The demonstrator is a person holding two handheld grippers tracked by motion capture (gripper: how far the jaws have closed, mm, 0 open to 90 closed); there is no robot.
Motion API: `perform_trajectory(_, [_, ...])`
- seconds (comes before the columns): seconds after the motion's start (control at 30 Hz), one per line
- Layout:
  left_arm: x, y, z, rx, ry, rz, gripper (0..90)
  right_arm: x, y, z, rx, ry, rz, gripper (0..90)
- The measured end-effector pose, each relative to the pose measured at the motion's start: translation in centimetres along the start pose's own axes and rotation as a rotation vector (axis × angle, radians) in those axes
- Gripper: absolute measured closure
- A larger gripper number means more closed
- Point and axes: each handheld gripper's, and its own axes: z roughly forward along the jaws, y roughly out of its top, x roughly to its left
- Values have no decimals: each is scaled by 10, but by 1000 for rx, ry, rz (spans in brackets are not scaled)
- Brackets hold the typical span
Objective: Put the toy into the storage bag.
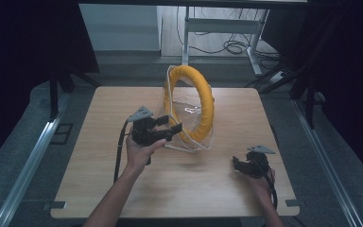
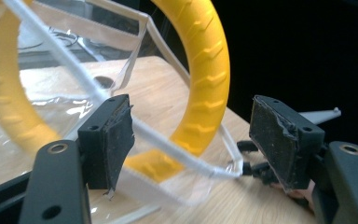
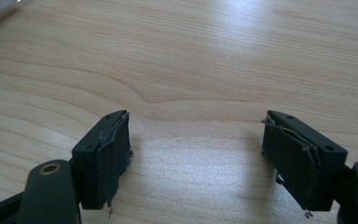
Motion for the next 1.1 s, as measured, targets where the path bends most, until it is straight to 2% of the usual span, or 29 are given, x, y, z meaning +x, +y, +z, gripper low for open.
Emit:
perform_trajectory(0.17, [6, -11, -16, 22, -2, 3, 307, 0, 0, 0, -1, 0, 3, 235])
perform_trajectory(0.5, [20, -43, -45, 77, 53, 5, 306, 0, 0, 0, -1, -1, 3, 234])
perform_trajectory(0.63, [25, -52, -54, 89, 54, -9, 307, 0, 0, 0, -1, -1, 2, 235])
perform_trajectory(0.93, [31, -59, -57, 89, 43, -32, 308, 0, 0, 0, -1, -2, 2, 235])
perform_trajectory(1.1, [37, -64, -56, 87, 33, -66, 308, 0, 0, 0, -1, 0, 2, 236])
